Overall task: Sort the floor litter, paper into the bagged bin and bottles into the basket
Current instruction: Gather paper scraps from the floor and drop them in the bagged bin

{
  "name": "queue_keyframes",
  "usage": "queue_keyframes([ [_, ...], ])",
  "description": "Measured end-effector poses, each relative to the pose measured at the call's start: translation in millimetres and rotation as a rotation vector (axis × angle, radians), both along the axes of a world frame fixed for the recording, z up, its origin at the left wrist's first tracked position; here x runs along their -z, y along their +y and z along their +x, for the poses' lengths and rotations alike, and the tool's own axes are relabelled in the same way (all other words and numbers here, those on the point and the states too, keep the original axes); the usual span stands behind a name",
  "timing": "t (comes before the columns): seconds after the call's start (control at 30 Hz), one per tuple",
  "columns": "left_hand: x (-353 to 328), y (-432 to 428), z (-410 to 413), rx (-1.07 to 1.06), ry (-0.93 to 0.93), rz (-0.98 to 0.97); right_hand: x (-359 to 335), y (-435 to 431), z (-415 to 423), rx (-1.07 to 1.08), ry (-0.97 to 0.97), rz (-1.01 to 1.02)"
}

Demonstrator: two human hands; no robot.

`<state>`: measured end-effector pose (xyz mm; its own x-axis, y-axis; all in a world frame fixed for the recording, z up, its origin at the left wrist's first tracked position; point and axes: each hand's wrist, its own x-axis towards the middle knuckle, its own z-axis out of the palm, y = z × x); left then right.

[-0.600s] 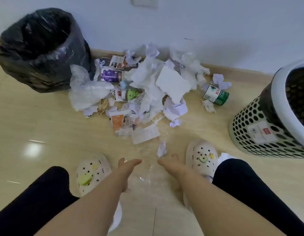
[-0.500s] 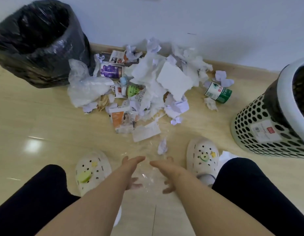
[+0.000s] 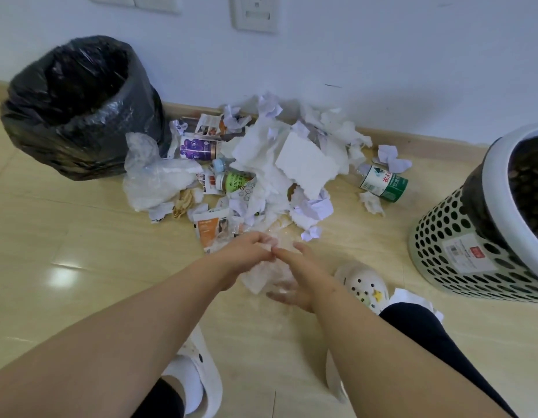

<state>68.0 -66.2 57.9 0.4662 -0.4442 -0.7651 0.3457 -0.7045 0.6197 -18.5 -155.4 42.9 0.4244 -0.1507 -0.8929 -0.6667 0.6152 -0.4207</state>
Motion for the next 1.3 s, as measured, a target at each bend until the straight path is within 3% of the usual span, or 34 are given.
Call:
queue_keyframes([
  [0.07, 1, -8, 8, -0.015, -0.023, -0.079, -4, -12, 9, 0.102, -0.064, 0.05],
  [0.13, 8, -9, 20, -0.139, -0.048, -0.141, -2, -23, 19, 0.159, -0.071, -0.056],
  [0.2, 25, -4, 31, -0.316, -0.199, -0.119, 5, -30, 23, 0.172, -0.035, -0.215],
  [0.27, 51, 4, 41, -0.297, -0.495, 0.13, 15, -34, 20, 0.158, 0.028, -0.353],
  [0.33, 71, 11, 41, -0.113, -0.614, 0.373, 24, -35, 15, 0.168, 0.097, -0.42],
  [0.5, 106, 16, 32, -0.016, -0.375, 0.492, 34, -35, 14, 0.089, 0.143, -0.495],
  [0.8, 75, 2, 48, 0.028, -0.482, 0.417, 29, -50, 13, 0.057, 0.135, -0.537],
  [1.13, -48, 2, 53, -0.375, -0.682, 0.172, -49, -59, 8, 0.186, 0.044, -0.746],
  [1.3, -108, 10, 24, -0.598, -0.852, -0.112, -99, -31, -7, 0.217, -0.088, -0.788],
])
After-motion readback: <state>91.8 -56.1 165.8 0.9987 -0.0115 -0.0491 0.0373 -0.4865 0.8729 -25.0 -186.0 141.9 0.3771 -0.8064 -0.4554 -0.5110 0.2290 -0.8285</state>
